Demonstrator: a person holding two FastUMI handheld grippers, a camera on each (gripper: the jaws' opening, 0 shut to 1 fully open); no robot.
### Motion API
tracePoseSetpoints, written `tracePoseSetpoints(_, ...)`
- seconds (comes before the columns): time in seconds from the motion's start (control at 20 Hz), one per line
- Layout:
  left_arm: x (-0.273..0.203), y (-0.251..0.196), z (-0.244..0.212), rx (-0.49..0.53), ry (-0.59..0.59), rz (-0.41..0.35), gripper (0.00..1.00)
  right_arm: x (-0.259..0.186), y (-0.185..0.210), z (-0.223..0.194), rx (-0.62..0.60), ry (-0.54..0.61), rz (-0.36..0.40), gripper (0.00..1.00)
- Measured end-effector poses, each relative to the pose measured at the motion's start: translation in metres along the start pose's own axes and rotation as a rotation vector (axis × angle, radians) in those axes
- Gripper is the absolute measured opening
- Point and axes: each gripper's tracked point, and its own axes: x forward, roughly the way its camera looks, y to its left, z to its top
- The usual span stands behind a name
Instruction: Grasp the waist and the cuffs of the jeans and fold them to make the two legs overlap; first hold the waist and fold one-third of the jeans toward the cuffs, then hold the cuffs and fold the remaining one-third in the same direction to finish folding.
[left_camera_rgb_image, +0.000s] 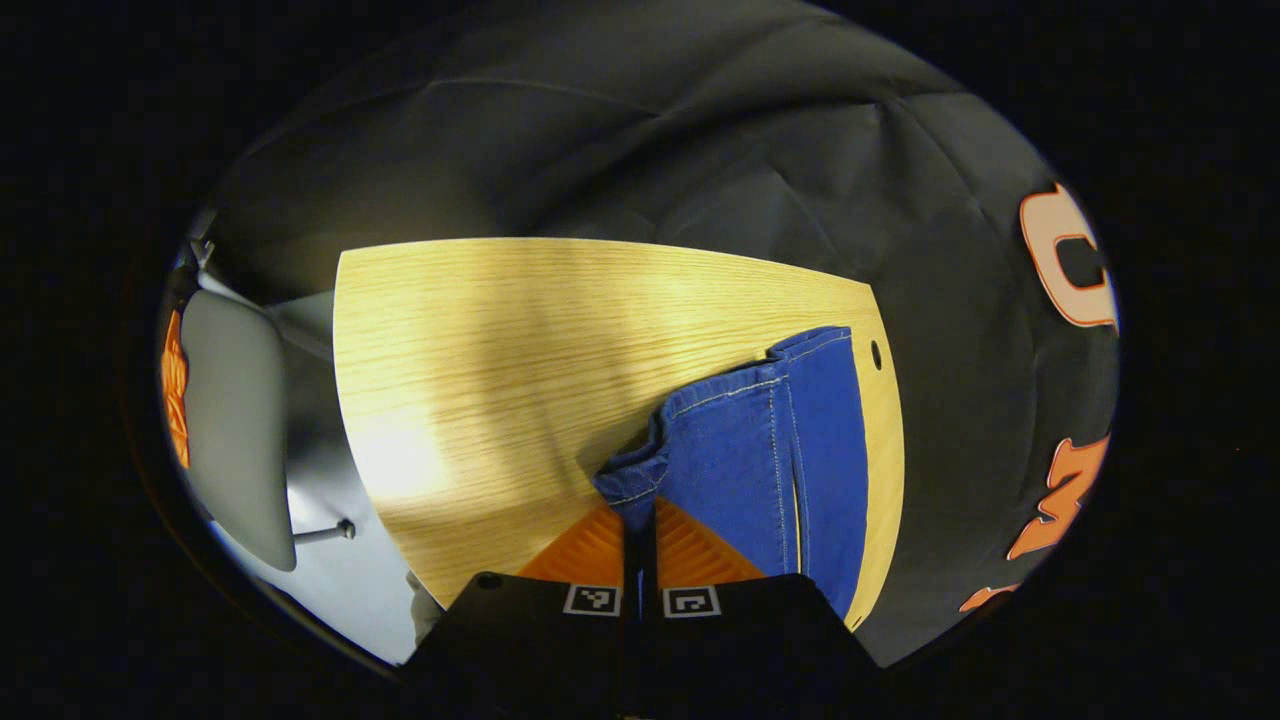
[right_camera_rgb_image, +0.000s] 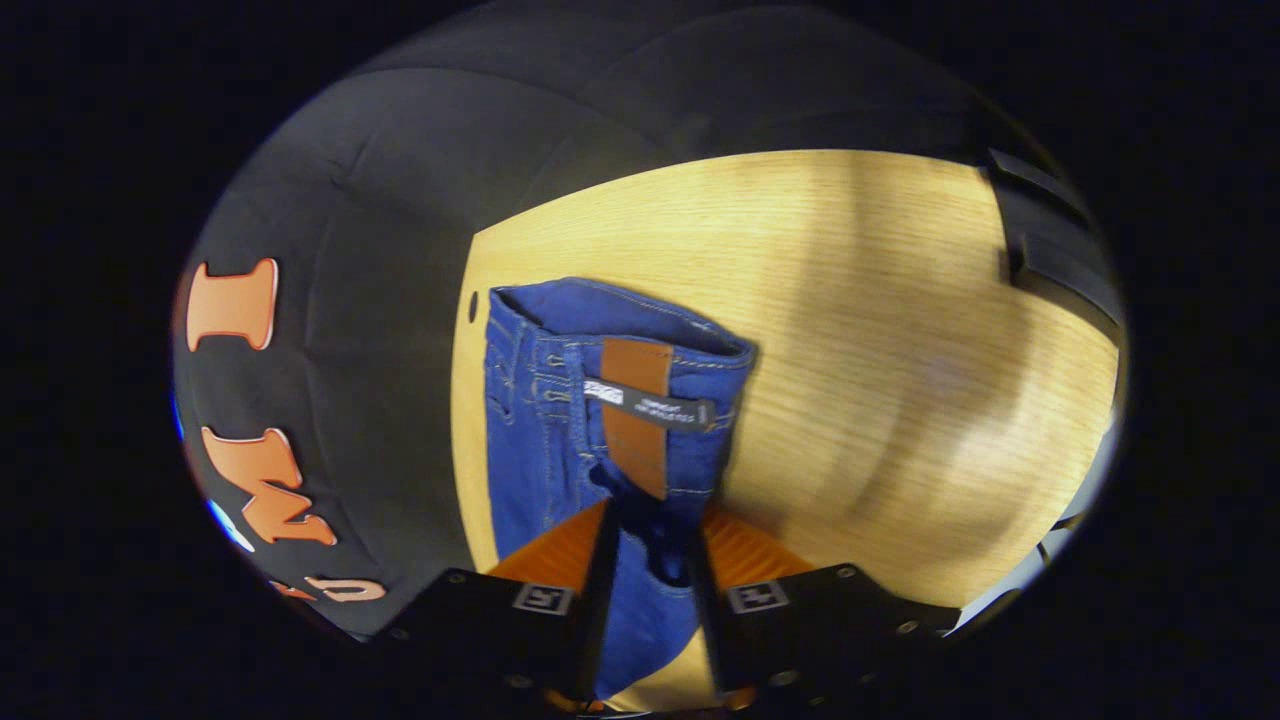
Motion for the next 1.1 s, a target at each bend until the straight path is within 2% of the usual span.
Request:
tracePoseSetpoints(0.05, -0.001, -0.003, 0.0, 0.0, 0.007, -0.01, 0.01, -0.001, 0.002, 0.001, -0.008, -0.005, 0.003, 0.33)
tracePoseSetpoints(0.1, -0.003, -0.007, 0.001, 0.003, 0.005, -0.023, 0.01, 0.003, -0.011, 0.001, -0.024, -0.022, -0.065, 0.33)
tracePoseSetpoints(0.15, -0.004, -0.009, 0.001, 0.005, 0.008, -0.035, 0.01, -0.006, -0.011, 0.009, 0.022, -0.058, -0.068, 0.21)
tracePoseSetpoints(0.2, -0.003, -0.008, 0.002, 0.009, 0.003, -0.037, 0.0, 0.001, -0.001, 0.002, 0.038, -0.035, -0.028, 0.1)
tracePoseSetpoints(0.5, -0.019, -0.024, 0.008, 0.023, -0.015, -0.049, 0.01, -0.013, 0.031, 0.006, 0.011, -0.039, 0.017, 0.09)
tracePoseSetpoints(0.75, -0.041, -0.069, 0.008, 0.097, -0.014, -0.113, 0.01, -0.019, 0.057, 0.007, -0.025, -0.053, -0.015, 0.1)
tracePoseSetpoints(0.8, -0.044, -0.08, 0.01, 0.121, -0.022, -0.119, 0.01, -0.022, 0.053, 0.007, -0.019, -0.052, -0.037, 0.07)
tracePoseSetpoints(0.9, -0.046, -0.095, 0.008, 0.157, -0.003, -0.106, 0.01, -0.006, 0.071, 0.004, -0.004, -0.039, 0.004, 0.07)
tracePoseSetpoints(1.0, -0.042, -0.108, 0.006, 0.164, 0.023, -0.086, 0.01, -0.007, 0.084, 0.013, 0.027, -0.062, 0.012, 0.07)
tracePoseSetpoints(1.1, -0.038, -0.123, 0.009, 0.162, 0.042, -0.066, 0.0, -0.005, 0.096, 0.013, 0.001, -0.049, 0.001, 0.06)
